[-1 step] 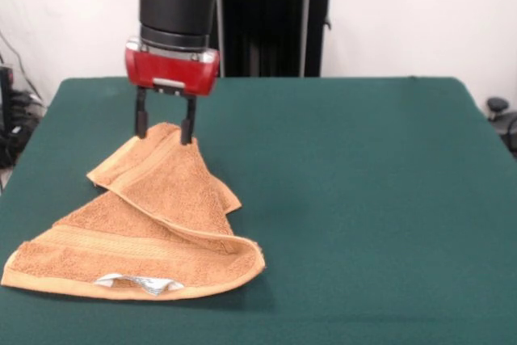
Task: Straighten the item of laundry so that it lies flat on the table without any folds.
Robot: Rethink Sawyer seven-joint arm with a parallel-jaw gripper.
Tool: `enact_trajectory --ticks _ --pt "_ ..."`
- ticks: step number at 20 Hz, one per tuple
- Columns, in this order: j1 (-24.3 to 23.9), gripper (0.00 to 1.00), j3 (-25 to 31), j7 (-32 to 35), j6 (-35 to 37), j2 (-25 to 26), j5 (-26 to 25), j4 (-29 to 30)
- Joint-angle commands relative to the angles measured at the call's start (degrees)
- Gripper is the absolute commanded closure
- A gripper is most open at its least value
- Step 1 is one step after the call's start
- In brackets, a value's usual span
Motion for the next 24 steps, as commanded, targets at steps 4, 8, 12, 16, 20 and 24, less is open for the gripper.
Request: enact_trajectory --ticks 4,8,12,16,20,24 --pt "2.5 0.00 0.8 15.0 -4.8 4.2 5.9 2.4" --pt "-0.8 0.00 3.8 12.3 -6.5 5.7 4.9 1.7" --pt "-3.6 0.00 6.2 9.3 -5.2 6.1 3.5 0.5" --pt "-8.3 0.00 10.5 5.6 -3.9 7.0 1.5 -0.4" --pt "-10.7 0.00 12.6 4.2 -4.4 7.8 0.0 -0.9" --pt "-10.3 0.00 11.9 5.2 -6.6 8.3 -1.4 -0.8"
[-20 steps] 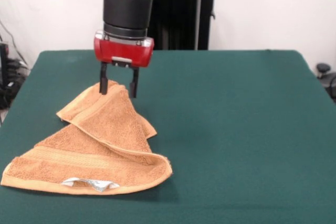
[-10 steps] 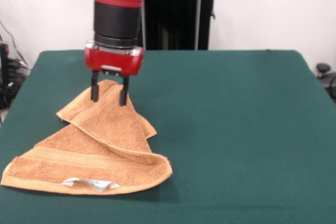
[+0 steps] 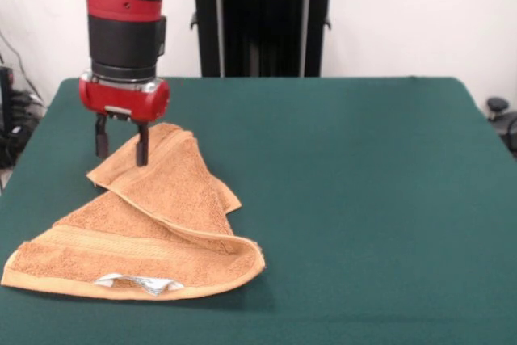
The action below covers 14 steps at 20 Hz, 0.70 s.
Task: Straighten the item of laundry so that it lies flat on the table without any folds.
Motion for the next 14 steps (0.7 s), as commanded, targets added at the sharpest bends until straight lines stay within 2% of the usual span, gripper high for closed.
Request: enact_trajectory --ticks 1,14 --pt "2.3 0.00 7.4 5.5 -2.8 2.2 -2.9 -0.9" --pt "-0.7 0.00 9.5 6.9 -8.9 4.3 -6.7 -0.4"
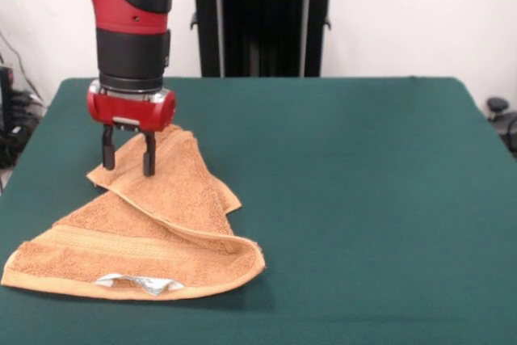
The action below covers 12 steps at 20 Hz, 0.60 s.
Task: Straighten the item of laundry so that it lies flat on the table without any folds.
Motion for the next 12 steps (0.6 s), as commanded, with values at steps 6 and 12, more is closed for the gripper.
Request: enact_trajectory --ticks 6,12 --pt "-5.8 0.00 14.4 2.1 1.2 3.6 -5.4 -2.6" --pt "-10.1 0.00 18.8 1.4 0.7 5.4 -8.4 -2.3"
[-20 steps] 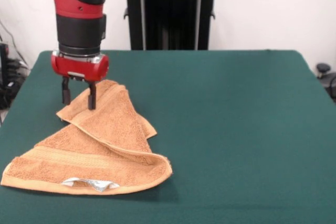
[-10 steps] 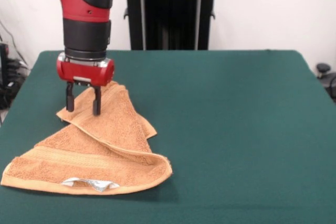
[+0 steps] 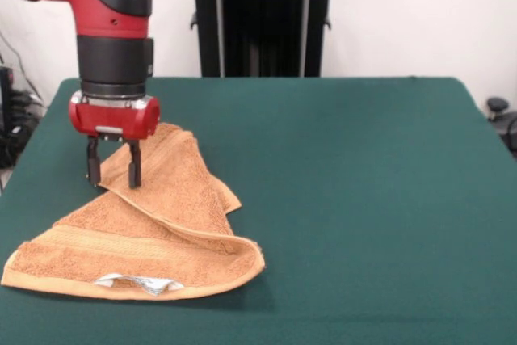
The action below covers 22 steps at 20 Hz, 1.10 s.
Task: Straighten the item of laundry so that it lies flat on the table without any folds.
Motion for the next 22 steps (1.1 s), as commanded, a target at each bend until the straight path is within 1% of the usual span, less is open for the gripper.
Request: enact_trajectory --ticks 1,5,7,11,16,19,20,22 --pt "-2.1 0.00 11.1 1.8 1.6 4.0 -4.9 -1.5" --pt "-3.4 0.00 11.9 3.2 0.1 4.7 -6.3 -0.2" --pt "-3.3 0.00 11.6 4.0 -0.4 4.8 -6.7 0.1" --pt "-1.8 0.00 9.8 5.6 -1.0 4.3 -6.5 0.3" --pt "-1.0 0.00 9.1 5.9 -2.3 4.0 -7.1 0.1" --pt "0.6 0.00 7.0 6.4 -3.5 3.5 -6.9 -0.3" --pt "0.8 1.00 6.7 6.4 -4.0 3.4 -7.0 -0.5" --pt "0.3 1.00 7.1 6.4 -3.9 3.5 -7.0 -0.5"
